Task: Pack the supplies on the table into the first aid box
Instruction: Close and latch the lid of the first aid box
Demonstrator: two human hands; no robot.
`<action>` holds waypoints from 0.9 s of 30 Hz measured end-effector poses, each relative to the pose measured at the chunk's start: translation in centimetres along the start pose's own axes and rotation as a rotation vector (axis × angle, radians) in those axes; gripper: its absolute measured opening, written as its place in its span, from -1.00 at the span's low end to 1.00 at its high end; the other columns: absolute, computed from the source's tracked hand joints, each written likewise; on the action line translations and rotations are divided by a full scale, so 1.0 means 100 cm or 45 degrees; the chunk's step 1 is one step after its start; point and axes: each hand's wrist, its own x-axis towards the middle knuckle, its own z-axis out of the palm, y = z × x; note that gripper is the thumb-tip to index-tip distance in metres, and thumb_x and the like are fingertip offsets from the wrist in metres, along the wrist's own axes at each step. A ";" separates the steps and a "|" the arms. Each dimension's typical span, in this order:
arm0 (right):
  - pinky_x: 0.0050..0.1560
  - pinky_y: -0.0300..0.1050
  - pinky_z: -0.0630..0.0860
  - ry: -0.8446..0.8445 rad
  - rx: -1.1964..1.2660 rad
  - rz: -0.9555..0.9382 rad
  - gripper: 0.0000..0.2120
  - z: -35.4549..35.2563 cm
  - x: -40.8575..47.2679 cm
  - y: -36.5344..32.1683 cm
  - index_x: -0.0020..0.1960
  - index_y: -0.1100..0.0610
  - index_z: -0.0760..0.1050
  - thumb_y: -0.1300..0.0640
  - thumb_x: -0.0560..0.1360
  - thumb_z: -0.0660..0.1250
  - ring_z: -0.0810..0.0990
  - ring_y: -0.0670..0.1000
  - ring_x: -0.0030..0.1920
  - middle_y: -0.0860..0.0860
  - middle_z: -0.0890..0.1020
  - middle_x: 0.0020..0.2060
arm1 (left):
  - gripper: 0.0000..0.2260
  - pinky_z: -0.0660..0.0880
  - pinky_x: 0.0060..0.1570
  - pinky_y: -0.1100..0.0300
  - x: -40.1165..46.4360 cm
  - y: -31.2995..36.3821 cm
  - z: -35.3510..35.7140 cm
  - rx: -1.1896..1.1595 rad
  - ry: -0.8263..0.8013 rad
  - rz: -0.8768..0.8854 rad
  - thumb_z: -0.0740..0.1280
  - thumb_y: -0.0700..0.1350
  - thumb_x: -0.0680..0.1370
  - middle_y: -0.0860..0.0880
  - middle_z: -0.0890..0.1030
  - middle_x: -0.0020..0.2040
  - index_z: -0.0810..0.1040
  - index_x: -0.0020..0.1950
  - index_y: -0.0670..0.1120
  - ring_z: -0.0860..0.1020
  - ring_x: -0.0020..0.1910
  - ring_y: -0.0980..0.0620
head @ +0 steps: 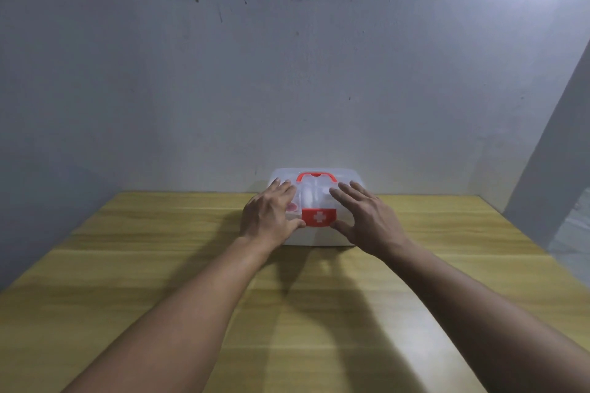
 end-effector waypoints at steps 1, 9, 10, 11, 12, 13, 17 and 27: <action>0.41 0.03 0.29 0.006 -0.004 -0.006 -0.39 0.000 0.000 0.001 0.46 0.06 0.29 -0.08 0.48 0.37 0.23 0.12 0.49 0.08 0.34 0.46 | -0.35 0.32 0.35 0.09 0.000 0.000 0.001 0.005 0.010 0.004 0.49 0.11 0.39 0.04 0.39 0.47 0.40 0.43 -0.03 0.23 0.51 0.06; 0.27 0.08 0.46 0.089 -0.015 -0.034 -0.44 0.006 0.002 0.005 0.38 0.08 0.42 -0.04 0.44 0.44 0.39 0.17 0.41 0.11 0.48 0.37 | -0.43 0.44 0.20 0.05 0.001 -0.002 0.008 -0.002 0.102 0.033 0.47 0.16 0.38 0.02 0.53 0.35 0.51 0.31 -0.06 0.34 0.46 0.01; 0.26 0.09 0.47 0.101 -0.011 -0.036 -0.44 0.007 0.002 0.006 0.37 0.08 0.43 -0.04 0.43 0.45 0.40 0.17 0.40 0.11 0.49 0.36 | -0.43 0.45 0.19 0.05 0.001 -0.003 0.008 -0.008 0.111 0.037 0.48 0.15 0.38 0.01 0.55 0.33 0.52 0.31 -0.07 0.36 0.45 0.00; 0.25 0.09 0.47 0.107 -0.008 -0.037 -0.44 0.008 0.002 0.006 0.37 0.08 0.43 -0.04 0.43 0.45 0.40 0.18 0.39 0.11 0.49 0.36 | -0.43 0.46 0.19 0.05 0.002 -0.003 0.008 -0.012 0.115 0.039 0.48 0.15 0.37 0.00 0.56 0.32 0.52 0.31 -0.08 0.36 0.45 0.00; 0.26 0.09 0.46 0.107 -0.005 -0.037 -0.44 0.008 0.003 0.007 0.37 0.08 0.43 -0.04 0.43 0.45 0.40 0.17 0.40 0.11 0.48 0.36 | -0.42 0.45 0.21 0.05 0.002 -0.003 0.009 -0.012 0.112 0.039 0.48 0.14 0.38 0.00 0.55 0.33 0.51 0.32 -0.08 0.36 0.45 0.00; 0.27 0.09 0.45 0.105 -0.001 -0.035 -0.44 0.008 0.004 0.007 0.38 0.08 0.42 -0.04 0.43 0.45 0.39 0.17 0.40 0.11 0.48 0.37 | -0.41 0.43 0.24 0.05 0.003 -0.004 0.009 -0.009 0.098 0.035 0.48 0.13 0.38 0.00 0.53 0.35 0.49 0.35 -0.07 0.34 0.46 0.01; 0.36 0.06 0.38 0.073 0.035 -0.003 -0.42 0.008 0.012 0.009 0.42 0.06 0.37 -0.01 0.45 0.44 0.31 0.14 0.46 0.08 0.41 0.42 | -0.38 0.37 0.31 0.08 0.012 -0.005 0.011 -0.009 0.042 0.007 0.50 0.09 0.39 0.03 0.46 0.42 0.44 0.40 -0.05 0.27 0.50 0.04; 0.41 0.07 0.31 0.022 0.118 0.094 -0.42 0.017 0.037 0.017 0.45 0.02 0.32 0.02 0.48 0.41 0.19 0.06 0.51 0.03 0.34 0.47 | -0.37 0.34 0.35 0.08 0.041 -0.012 0.024 -0.031 -0.001 -0.036 0.50 0.04 0.41 -0.01 0.42 0.45 0.40 0.42 -0.08 0.23 0.52 0.01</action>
